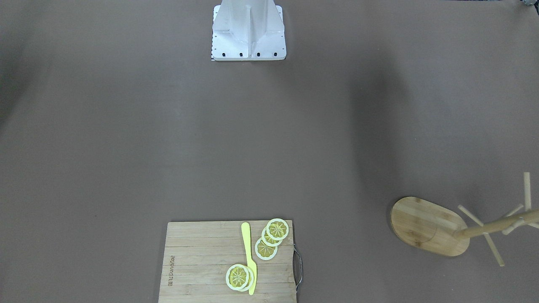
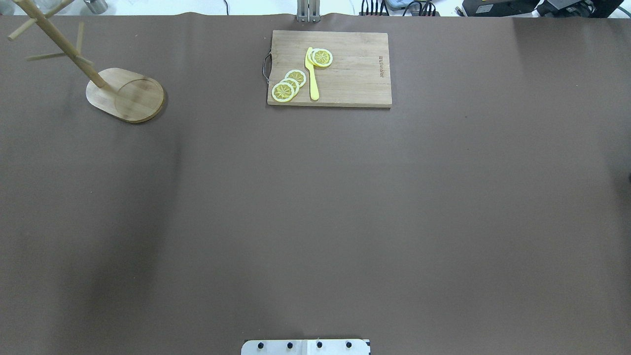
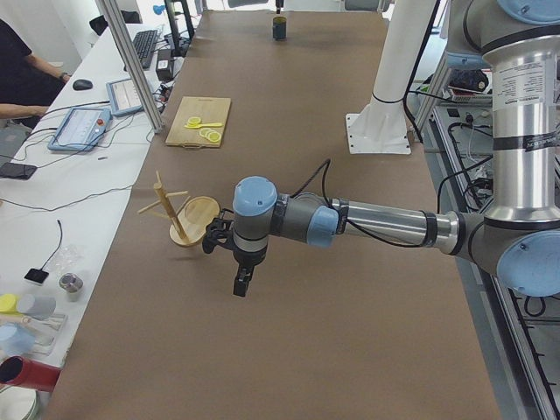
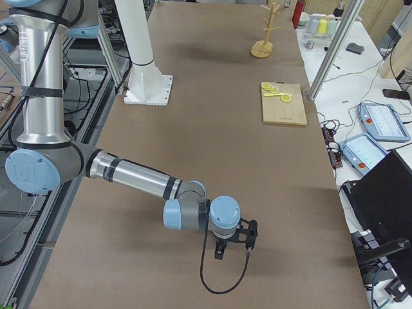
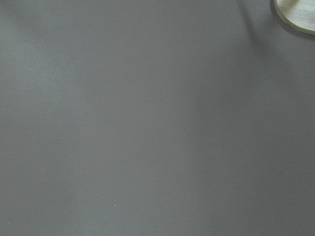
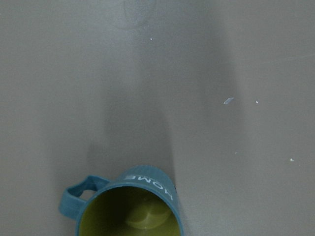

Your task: Hang cup on storage rack

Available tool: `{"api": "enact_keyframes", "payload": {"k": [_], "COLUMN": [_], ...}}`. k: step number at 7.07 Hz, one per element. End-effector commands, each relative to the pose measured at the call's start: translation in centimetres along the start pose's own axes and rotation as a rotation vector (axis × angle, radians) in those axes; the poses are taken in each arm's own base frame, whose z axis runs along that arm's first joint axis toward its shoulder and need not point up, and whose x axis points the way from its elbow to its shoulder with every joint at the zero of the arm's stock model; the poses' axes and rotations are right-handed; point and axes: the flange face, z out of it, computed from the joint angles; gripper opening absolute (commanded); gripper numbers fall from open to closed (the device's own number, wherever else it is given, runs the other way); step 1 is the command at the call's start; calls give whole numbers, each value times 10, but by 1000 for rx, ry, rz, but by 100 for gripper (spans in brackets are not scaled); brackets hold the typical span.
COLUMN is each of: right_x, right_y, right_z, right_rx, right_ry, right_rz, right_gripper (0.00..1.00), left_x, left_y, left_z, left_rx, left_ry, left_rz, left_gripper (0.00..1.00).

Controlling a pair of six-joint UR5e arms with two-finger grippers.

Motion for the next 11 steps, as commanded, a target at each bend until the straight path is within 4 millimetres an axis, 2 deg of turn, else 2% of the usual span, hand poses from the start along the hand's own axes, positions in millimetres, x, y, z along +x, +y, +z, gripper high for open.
{"api": "enact_keyframes", "payload": {"k": [1,2,4,7,8,9,10,11], "right_x": [0,2,-6,-12,-13,-13,-14,-16], "right_y": [-2,-1,2,-1,-3,-3,-3,-3], "right_z": [4,11,30,41,41,42,45,48], "right_rx": [-8,-22,-62,-86,-89,-89,-96,-102], "right_ry": [-4,-1,1,4,-5,-6,-2,3], "right_rz": [0,3,-13,-24,-23,-23,-35,-45], "right_gripper": [100,100,100,100,96,59,3,0], "left_x": [-2,-2,-2,-3,-3,-3,-3,-3], "left_y": [1,2,1,1,1,1,1,1], "left_z": [3,4,4,5,5,5,5,5], "left_rx": [-7,-8,-8,-10,-10,-10,-10,-10], "left_ry": [0,0,0,0,0,0,0,0], "left_rz": [-3,-3,-3,-5,-5,-5,-5,-5], "left_gripper": [98,98,98,98,98,98,98,98]}}
